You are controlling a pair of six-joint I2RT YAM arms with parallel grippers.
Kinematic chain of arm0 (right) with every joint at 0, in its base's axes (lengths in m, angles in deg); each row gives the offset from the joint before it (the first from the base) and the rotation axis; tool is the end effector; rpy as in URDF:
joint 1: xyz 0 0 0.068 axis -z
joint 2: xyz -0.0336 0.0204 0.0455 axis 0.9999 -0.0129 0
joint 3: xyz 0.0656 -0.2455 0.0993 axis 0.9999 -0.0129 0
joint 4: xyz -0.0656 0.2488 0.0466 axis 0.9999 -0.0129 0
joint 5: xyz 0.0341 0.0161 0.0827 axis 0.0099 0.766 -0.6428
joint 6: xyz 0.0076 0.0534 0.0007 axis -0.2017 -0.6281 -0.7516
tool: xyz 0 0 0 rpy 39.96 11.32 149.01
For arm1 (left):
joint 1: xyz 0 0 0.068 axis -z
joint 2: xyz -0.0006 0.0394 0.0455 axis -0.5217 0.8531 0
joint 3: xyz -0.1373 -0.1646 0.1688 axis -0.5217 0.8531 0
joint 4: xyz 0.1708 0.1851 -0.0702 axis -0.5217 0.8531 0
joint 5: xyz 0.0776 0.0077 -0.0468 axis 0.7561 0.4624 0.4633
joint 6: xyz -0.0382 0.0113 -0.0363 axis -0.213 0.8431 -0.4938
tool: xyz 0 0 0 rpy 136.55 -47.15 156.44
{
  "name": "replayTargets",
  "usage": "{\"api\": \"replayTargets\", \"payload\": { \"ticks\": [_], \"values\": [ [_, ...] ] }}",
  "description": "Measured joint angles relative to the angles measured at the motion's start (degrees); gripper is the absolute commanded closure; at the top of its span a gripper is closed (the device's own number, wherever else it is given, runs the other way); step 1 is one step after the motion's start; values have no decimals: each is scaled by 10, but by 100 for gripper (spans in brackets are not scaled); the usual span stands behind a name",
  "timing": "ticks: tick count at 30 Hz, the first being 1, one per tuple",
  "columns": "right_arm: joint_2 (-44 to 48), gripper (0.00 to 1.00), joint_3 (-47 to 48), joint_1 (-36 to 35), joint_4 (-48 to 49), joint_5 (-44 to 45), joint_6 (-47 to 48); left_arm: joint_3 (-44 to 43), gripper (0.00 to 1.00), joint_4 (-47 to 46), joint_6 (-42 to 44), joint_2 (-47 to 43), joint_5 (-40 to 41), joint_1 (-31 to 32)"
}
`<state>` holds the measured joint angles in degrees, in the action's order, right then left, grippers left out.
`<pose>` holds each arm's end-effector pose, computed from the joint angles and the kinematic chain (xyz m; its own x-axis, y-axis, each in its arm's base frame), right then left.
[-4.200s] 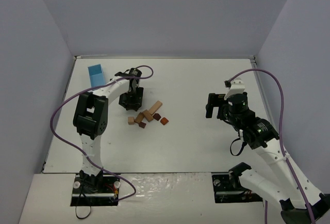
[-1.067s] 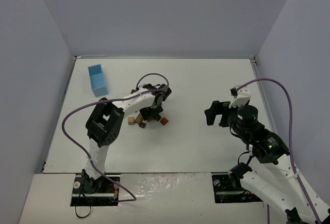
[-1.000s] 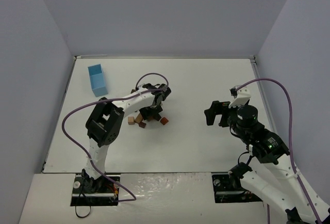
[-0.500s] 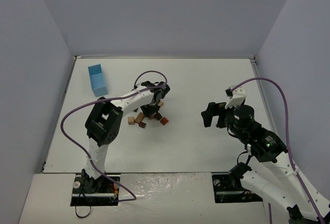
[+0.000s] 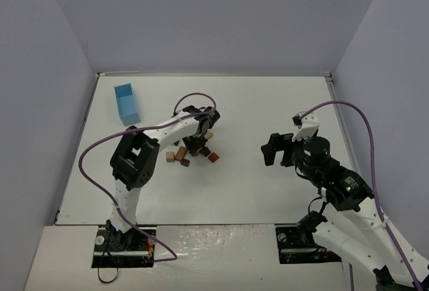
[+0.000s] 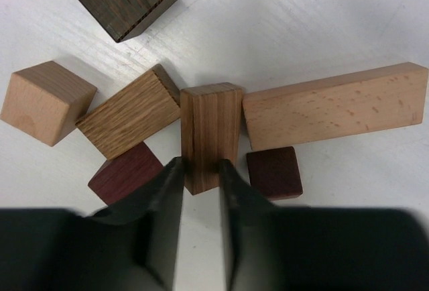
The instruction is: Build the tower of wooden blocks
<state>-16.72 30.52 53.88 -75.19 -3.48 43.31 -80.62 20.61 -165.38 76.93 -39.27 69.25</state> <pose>0.1259 0.0835 0.3618 -0.2862 0.1397 -0.9479 -0.4026 0.8802 0.2512 0.3263 -0.2400 0.1888 -0.7188 -0.6162 -0.3220 -0.6183 0.7783 -0.1092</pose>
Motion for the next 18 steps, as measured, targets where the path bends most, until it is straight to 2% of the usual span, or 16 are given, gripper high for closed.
{"api": "replayTargets", "payload": {
  "ticks": [7, 12, 14, 18],
  "values": [
    [2, 0, 0, -8, 0, 0, 0, 22, 100, 0, 28, -6, -10, 5],
    [3, 0, 0, -9, 0, 0, 0, 53, 99, -7, 66, -9, -25, 39],
    [3, 0, 0, -10, 0, 0, 0, 71, 92, -17, 76, -22, -30, 54],
    [4, 0, 0, -11, 0, 0, 0, 93, 60, -21, 75, -57, -33, 73]
  ]
}}
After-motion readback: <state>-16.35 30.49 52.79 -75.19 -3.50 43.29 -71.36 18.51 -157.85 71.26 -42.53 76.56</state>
